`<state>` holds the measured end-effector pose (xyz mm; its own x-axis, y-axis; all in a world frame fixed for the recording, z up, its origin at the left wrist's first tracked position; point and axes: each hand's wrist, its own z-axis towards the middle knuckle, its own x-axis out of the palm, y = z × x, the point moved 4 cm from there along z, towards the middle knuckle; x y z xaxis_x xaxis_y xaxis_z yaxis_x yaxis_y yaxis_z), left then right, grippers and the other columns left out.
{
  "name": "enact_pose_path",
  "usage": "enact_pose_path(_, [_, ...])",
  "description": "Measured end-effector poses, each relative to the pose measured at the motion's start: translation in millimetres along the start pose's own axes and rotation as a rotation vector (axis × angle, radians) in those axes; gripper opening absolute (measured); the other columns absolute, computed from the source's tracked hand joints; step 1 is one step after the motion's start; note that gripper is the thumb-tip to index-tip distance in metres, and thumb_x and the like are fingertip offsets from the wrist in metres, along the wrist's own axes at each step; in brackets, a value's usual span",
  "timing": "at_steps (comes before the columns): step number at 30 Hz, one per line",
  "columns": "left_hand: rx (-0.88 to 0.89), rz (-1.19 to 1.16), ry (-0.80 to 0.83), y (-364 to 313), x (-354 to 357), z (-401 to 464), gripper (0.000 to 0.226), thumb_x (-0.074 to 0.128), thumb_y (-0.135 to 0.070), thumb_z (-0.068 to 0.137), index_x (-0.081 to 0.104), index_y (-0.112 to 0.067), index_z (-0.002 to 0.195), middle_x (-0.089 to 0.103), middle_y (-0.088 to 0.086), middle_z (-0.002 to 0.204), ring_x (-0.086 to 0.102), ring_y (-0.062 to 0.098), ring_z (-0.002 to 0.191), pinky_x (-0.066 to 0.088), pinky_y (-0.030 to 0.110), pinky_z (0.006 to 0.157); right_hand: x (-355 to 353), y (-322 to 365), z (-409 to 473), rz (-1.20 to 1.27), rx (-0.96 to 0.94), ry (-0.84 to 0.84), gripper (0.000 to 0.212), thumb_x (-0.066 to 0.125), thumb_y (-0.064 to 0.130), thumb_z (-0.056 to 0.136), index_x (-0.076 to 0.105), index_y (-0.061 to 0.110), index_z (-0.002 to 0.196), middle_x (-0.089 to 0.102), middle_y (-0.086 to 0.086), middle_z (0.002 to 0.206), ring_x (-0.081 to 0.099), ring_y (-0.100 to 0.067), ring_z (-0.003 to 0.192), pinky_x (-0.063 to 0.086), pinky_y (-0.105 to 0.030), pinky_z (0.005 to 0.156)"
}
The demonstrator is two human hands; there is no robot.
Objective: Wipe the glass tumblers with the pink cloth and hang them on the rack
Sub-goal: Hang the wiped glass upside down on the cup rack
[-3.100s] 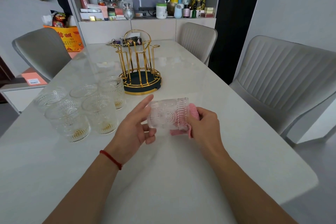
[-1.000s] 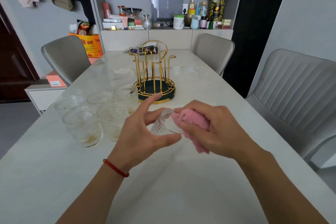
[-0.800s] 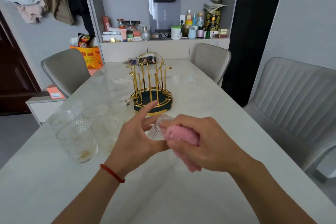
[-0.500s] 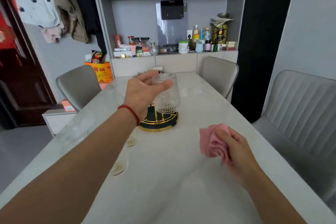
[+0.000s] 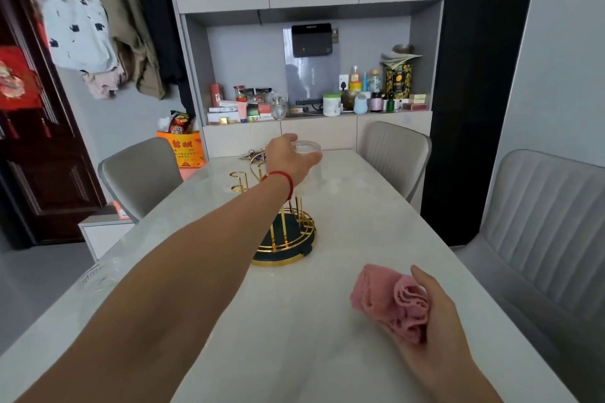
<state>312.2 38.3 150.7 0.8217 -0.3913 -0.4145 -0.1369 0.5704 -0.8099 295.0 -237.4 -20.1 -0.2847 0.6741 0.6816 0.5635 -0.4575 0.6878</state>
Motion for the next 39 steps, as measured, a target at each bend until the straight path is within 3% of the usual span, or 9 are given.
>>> enact_pose_path(6, [-0.016,0.365,0.069,16.9,18.9,-0.1,0.042,0.081,-0.036,0.087,0.060,-0.015,0.118,0.054,0.000,0.091,0.059,0.023,0.099,0.046,0.027,0.068,3.0,-4.1,6.4,0.028,0.008,0.119,0.056,0.065,0.030,0.084,0.065,-0.005,0.128,0.073,-0.024,0.123,0.067,-0.043,0.120,0.045,-0.062,0.110])
enact_pose_path(10, [0.002,0.517,0.097,19.4,30.0,0.2,0.037,0.076,-0.032,0.091,0.061,-0.005,0.112,0.062,0.007,0.098,0.061,0.023,0.090,0.045,0.029,0.067,10.2,-1.7,3.7,0.104,-0.059,0.172,0.022,0.060,0.011,0.087,0.063,-0.003,0.104,0.075,-0.016,0.097,0.076,-0.031,0.094,0.065,-0.051,0.081])
enact_pose_path(15, [0.083,0.685,0.151,4.0,28.3,-16.8,0.039,0.070,-0.028,0.096,0.059,-0.003,0.124,0.061,0.018,0.127,0.055,0.027,0.104,0.047,0.035,0.085,11.0,-1.7,1.5,0.140,-0.083,0.177,0.043,0.061,0.013,0.075,0.070,0.000,0.115,0.077,-0.015,0.110,0.078,-0.026,0.093,0.065,-0.041,0.082])
enact_pose_path(18, [0.235,0.430,0.171,-11.4,17.3,-75.7,0.037,0.066,-0.022,0.096,0.062,-0.010,0.131,0.060,0.012,0.135,0.055,0.028,0.125,0.042,0.027,0.099,11.7,-0.7,-4.8,0.131,-0.087,0.185,0.027,0.052,0.012,0.090,0.078,0.006,0.085,0.077,-0.013,0.099,0.076,-0.023,0.086,0.056,-0.043,0.088])
enact_pose_path(22, [0.039,-0.102,0.675,10.5,0.1,-192.2,0.044,0.070,-0.030,0.085,0.066,-0.025,0.129,0.065,-0.006,0.128,0.062,0.009,0.114,0.050,0.012,0.080,18.3,-6.8,-16.8,0.072,-0.052,0.214,0.021,0.049,0.019,0.099,0.062,0.004,0.092,0.066,-0.013,0.087,0.069,-0.020,0.078,0.061,-0.035,0.076])
enact_pose_path(24, [0.101,-0.065,0.781,30.7,-15.4,-226.0,0.067,0.077,-0.036,0.078,0.055,-0.034,0.141,0.055,-0.011,0.139,0.057,0.005,0.120,0.056,0.020,0.090,24.5,-16.3,-26.7,0.033,0.011,0.231,0.029,0.053,0.024,0.099,0.064,0.000,0.109,0.069,-0.023,0.107,0.071,-0.031,0.102,0.057,-0.046,0.100])
enact_pose_path(27, [0.238,0.131,0.683,54.4,-40.0,-244.4,0.081,0.089,-0.039,0.079,0.048,-0.035,0.148,0.048,-0.012,0.142,0.051,0.006,0.126,0.050,0.021,0.103,36.2,-27.6,-44.9,0.005,0.067,0.235,0.049,0.050,0.038,0.103,0.063,-0.006,0.121,0.069,-0.027,0.124,0.072,-0.037,0.113,0.059,-0.050,0.098])
enact_pose_path(33, [0.176,-0.030,0.551,72.1,-100.0,-250.7,0.027,0.076,-0.021,0.094,0.076,-0.026,0.120,0.071,-0.008,0.116,0.066,0.007,0.106,0.056,0.024,0.090,63.5,-52.3,-77.3,-0.202,0.088,0.347,0.048,0.058,0.033,0.096,0.067,-0.009,0.117,0.067,-0.030,0.119,0.068,-0.036,0.105,0.061,-0.042,0.090])
enact_pose_path(39, [-0.352,-0.509,0.399,91.1,-145.7,-259.8,0.026,0.057,-0.024,0.106,0.075,-0.008,0.116,0.077,0.015,0.114,0.075,0.030,0.103,0.065,0.040,0.079,77.1,-85.1,-97.3,-0.350,0.157,0.366,0.055,0.056,0.044,0.097,0.070,0.000,0.128,0.071,-0.024,0.128,0.072,-0.032,0.112,0.063,-0.039,0.086])
